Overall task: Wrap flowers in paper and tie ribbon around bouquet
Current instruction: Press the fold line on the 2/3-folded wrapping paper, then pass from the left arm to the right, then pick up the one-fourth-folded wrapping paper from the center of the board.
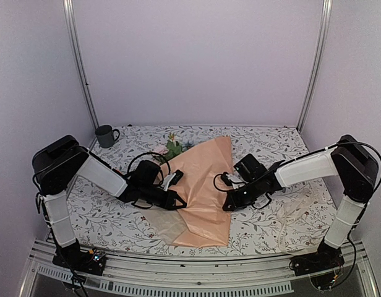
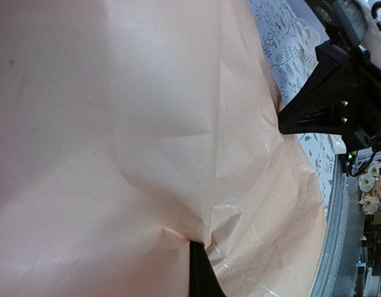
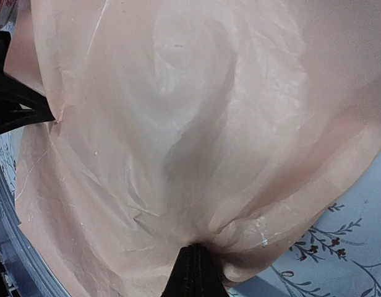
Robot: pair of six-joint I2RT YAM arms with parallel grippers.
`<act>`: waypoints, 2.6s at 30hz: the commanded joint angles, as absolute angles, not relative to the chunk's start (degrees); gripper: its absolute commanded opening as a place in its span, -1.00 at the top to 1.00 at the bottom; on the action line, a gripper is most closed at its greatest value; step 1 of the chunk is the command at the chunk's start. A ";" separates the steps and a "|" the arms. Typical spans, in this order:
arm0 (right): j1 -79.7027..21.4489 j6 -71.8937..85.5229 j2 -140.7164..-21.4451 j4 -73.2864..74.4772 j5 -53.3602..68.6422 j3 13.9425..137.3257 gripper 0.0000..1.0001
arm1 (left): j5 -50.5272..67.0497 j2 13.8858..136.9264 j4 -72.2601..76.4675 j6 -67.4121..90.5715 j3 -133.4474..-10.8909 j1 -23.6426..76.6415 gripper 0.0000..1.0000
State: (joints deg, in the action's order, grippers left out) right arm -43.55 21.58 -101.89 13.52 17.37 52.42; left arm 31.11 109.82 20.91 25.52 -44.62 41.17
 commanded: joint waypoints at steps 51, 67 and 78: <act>-57.42 30.54 -118.87 17.46 24.04 67.35 1.00 | 10.76 71.58 -17.38 46.21 -27.82 41.04 -0.73; -58.02 30.50 -118.59 17.06 23.59 68.20 1.00 | 24.33 80.21 13.61 58.49 -21.06 44.68 -0.59; -58.67 31.79 -118.74 15.44 24.60 67.53 1.00 | 13.99 75.21 14.33 56.50 -23.81 47.84 -0.05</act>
